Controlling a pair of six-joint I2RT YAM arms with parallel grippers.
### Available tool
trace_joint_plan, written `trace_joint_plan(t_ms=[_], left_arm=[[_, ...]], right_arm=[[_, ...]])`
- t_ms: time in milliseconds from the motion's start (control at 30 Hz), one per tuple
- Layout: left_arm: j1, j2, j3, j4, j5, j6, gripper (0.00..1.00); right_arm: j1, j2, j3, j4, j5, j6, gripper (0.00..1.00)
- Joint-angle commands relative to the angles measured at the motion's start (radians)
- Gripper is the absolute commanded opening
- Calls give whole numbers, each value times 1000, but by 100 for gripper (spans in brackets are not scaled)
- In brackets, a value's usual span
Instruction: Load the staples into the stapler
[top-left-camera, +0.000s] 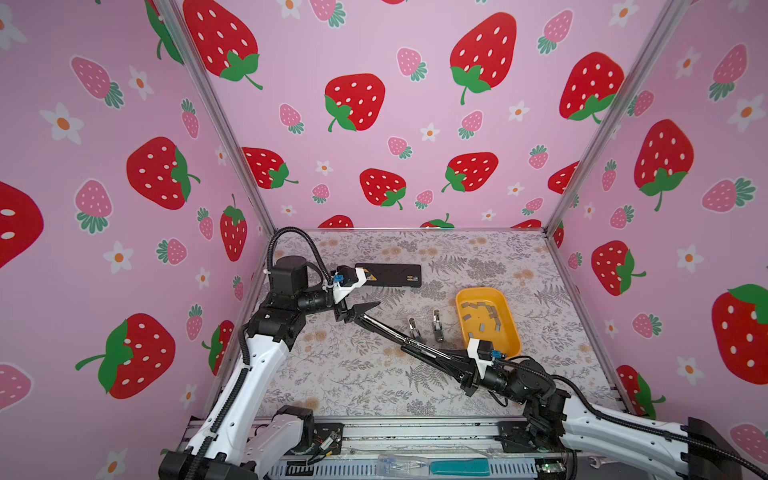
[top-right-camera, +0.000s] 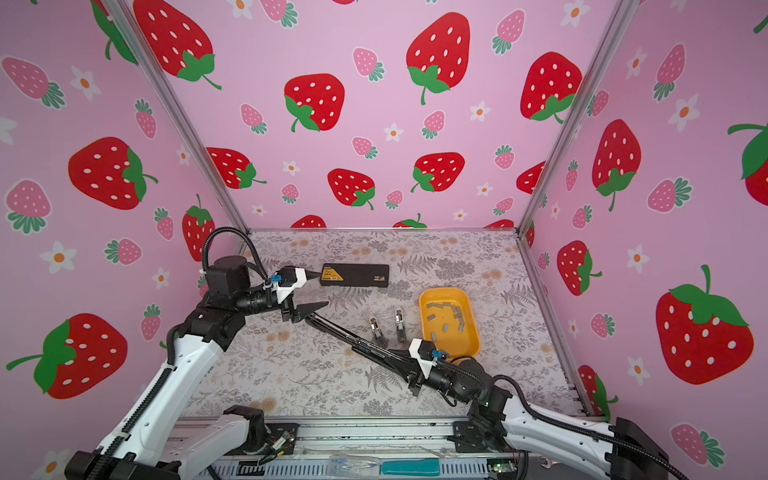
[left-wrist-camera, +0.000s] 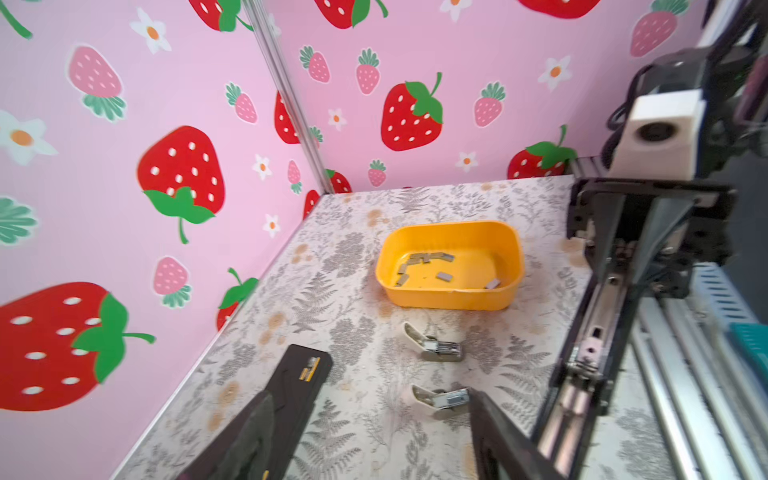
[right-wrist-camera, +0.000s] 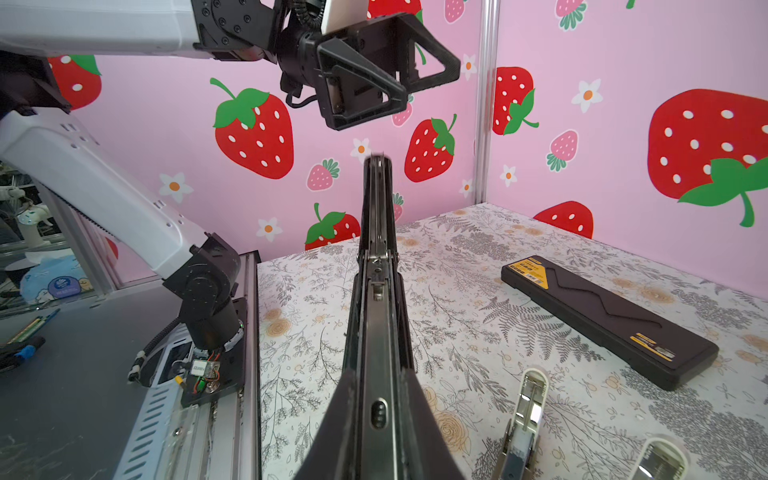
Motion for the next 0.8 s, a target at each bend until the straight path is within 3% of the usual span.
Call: trace_joint_plan(t_ms=[0,100,167,233,300,333,400,500,600,667,767], left_arm=[[4,-18,-27,103,-80,-10,82],[6,-27,-25,135,-114,-51,83],[6,-32,-14,187,-168,-144,83],[4,-27,16,272,-310,-359,99],[4,-19,102,255,-475,-648,99],[4,-24,131,222,-503,-741,99],[5,-56,133,207,-491,-939,99],[4,-153,19,248,-505,-1190,99],[-10,-239,-47,208,-493,-1275,99],[-42,-292,-63,105,-623,-1364,99],[-124,-356,-38,-125,-927,-1458,99]], right_arm=[[4,2,23,108,36,17,0],[6,34,26,125,56,24,0],[6,63,31,142,73,30,0],[9,107,35,175,90,40,0],[22,164,45,219,118,45,0],[30,197,55,238,132,44,0],[56,292,91,265,178,34,0],[93,401,142,302,240,20,0],[109,500,183,346,288,24,0],[110,576,221,364,311,32,0],[110,709,285,395,364,51,0]])
